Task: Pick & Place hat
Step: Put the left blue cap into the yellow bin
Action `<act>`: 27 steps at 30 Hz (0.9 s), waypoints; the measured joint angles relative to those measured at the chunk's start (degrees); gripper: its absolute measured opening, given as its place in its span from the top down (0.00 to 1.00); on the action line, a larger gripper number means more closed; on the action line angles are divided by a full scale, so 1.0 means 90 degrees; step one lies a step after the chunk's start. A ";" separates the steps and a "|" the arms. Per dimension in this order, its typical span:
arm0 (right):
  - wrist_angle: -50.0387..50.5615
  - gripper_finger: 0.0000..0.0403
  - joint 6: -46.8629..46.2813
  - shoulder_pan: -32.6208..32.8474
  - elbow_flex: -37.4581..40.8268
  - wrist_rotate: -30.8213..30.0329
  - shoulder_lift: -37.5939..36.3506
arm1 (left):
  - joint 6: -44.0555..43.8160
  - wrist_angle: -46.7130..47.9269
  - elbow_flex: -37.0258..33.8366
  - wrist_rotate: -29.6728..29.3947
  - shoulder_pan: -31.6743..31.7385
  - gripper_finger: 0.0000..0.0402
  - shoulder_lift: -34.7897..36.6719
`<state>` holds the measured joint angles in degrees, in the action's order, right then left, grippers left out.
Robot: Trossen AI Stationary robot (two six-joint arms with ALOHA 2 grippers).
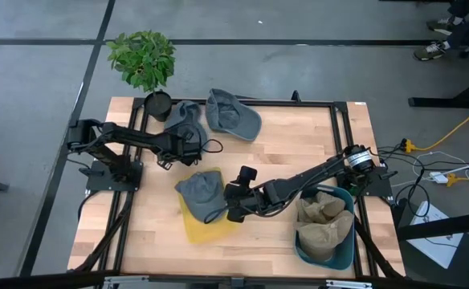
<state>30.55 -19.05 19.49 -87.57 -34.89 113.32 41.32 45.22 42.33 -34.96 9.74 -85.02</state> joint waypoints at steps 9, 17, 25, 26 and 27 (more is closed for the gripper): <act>0.0032 0.40 0.0103 0.0000 0.0000 -0.0073 0.0000 | -0.1322 0.0376 0.0000 0.0199 -0.0682 0.98 0.0905; -0.0034 0.40 0.0145 0.0000 0.0000 -0.0204 0.0000 | -0.3155 0.0684 0.0000 0.0198 -0.1640 0.98 0.2454; -0.0519 0.40 0.0362 0.0000 0.0000 -0.0419 0.0000 | -0.4733 0.0117 0.0002 -0.0010 -0.2384 0.98 0.3908; -0.0600 0.40 0.0393 0.0000 0.0000 -0.0451 0.0000 | -0.4872 -0.0041 0.0002 -0.0010 -0.2442 0.98 0.4050; -0.0669 0.40 0.0436 0.0000 0.0000 -0.0492 0.0000 | -0.5022 -0.0210 0.0002 -0.0010 -0.2496 0.98 0.4192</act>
<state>24.53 -15.12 19.49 -87.57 -39.32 113.32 -3.87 43.32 42.35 -35.05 -12.72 -47.29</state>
